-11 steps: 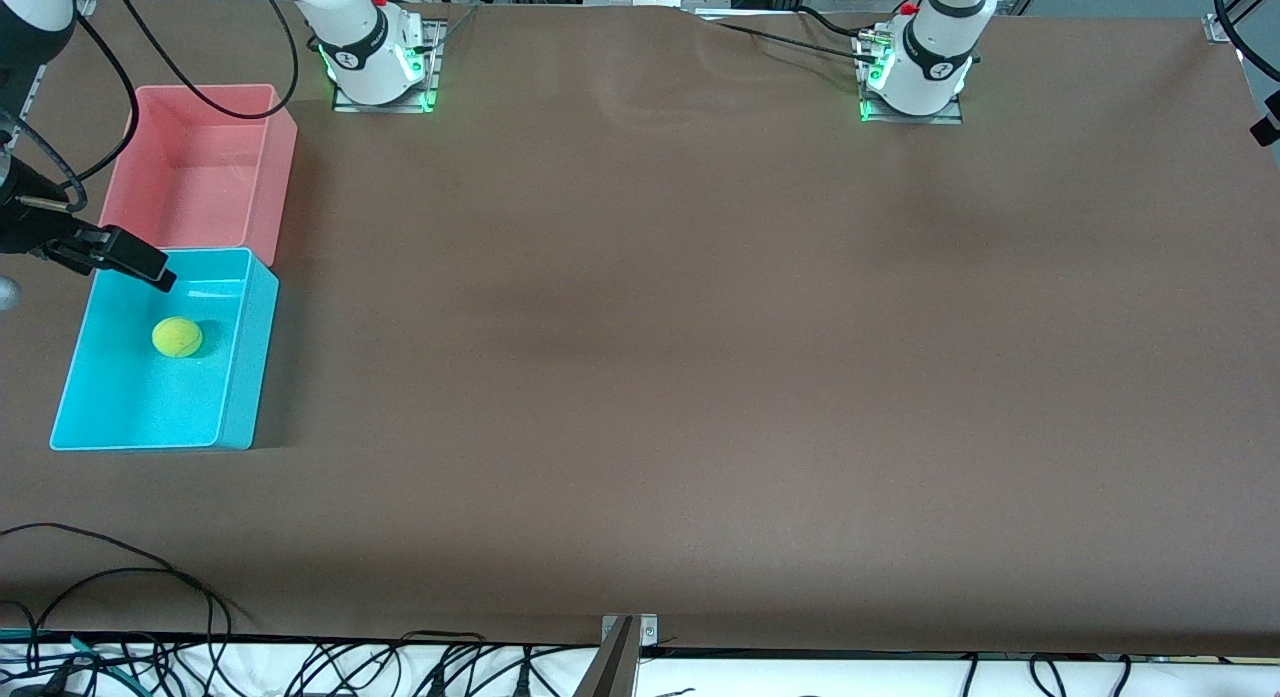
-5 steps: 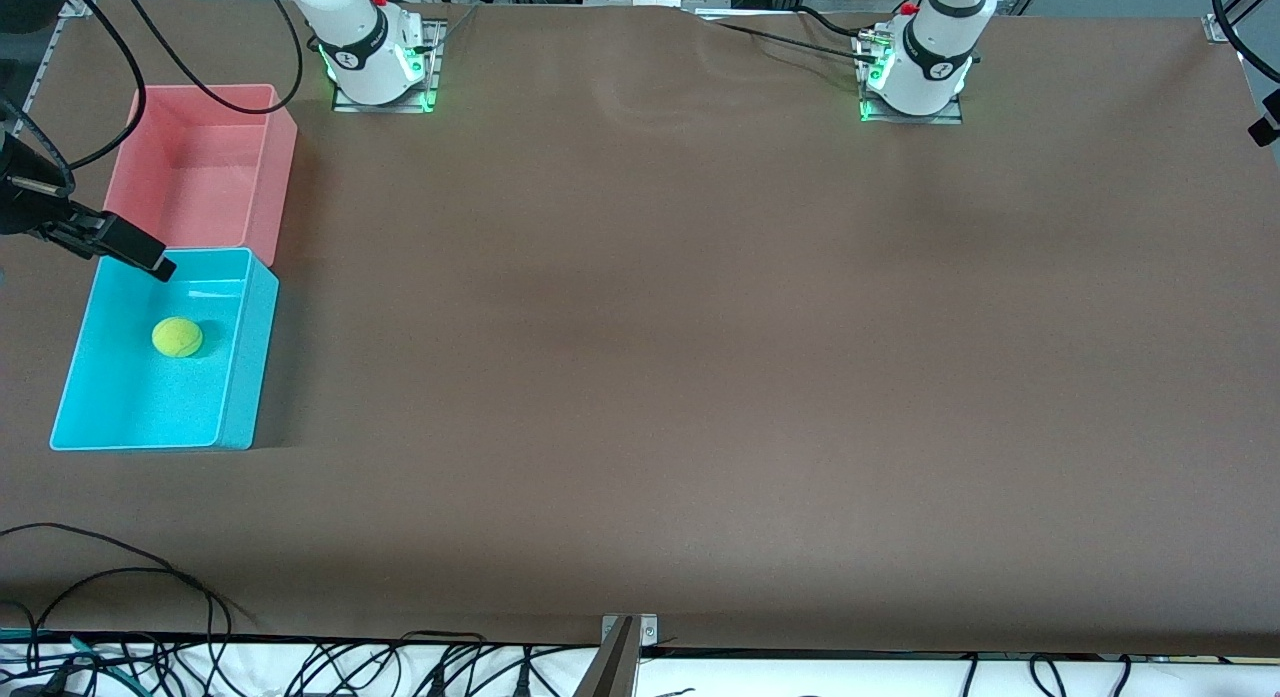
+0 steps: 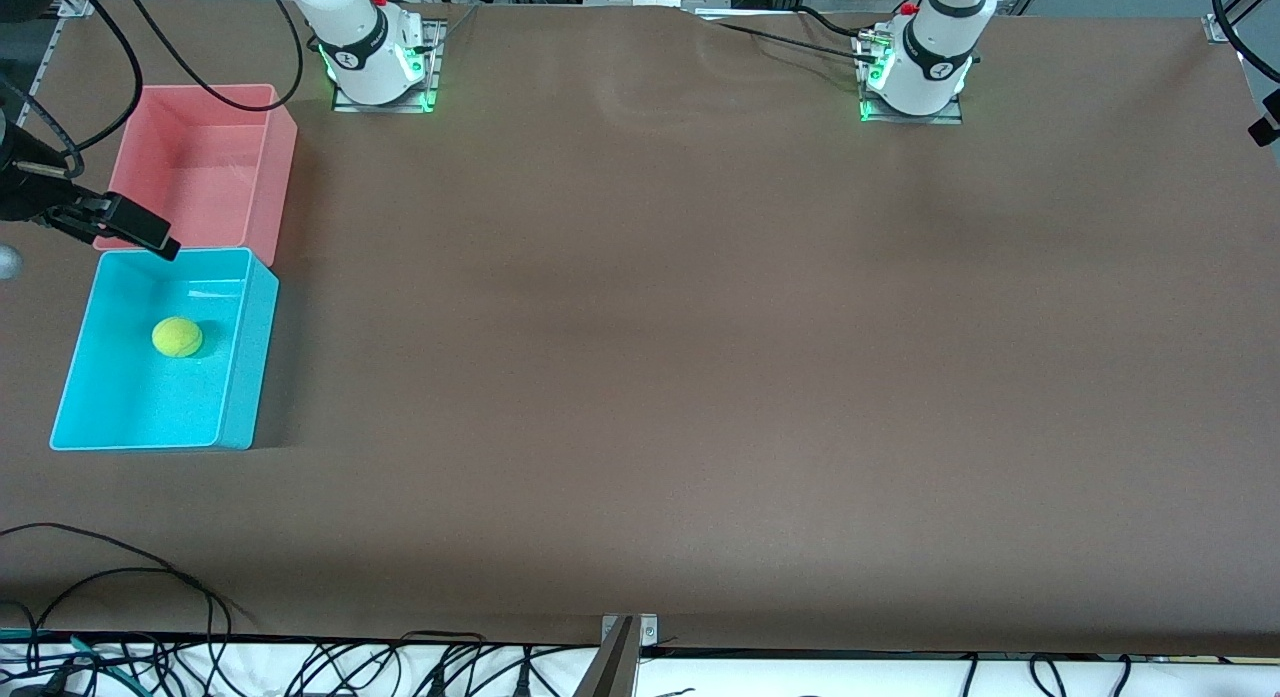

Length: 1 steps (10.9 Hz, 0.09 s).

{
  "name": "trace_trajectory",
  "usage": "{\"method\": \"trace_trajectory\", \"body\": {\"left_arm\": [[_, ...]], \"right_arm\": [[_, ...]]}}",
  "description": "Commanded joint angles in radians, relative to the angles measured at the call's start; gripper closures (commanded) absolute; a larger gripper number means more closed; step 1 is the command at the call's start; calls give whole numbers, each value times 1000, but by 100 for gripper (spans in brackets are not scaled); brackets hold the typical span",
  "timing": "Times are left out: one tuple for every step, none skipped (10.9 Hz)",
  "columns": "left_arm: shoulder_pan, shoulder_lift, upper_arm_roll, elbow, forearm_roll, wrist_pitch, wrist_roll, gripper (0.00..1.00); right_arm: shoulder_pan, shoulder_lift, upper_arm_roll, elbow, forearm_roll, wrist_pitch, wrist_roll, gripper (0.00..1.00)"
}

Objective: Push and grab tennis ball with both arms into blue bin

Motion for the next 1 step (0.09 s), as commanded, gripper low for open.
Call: {"method": "trace_trajectory", "body": {"left_arm": [[1, 0, 0, 20, -8, -14, 16, 0]], "right_arm": [[-13, -17, 1, 2, 20, -28, -64, 0]]}}
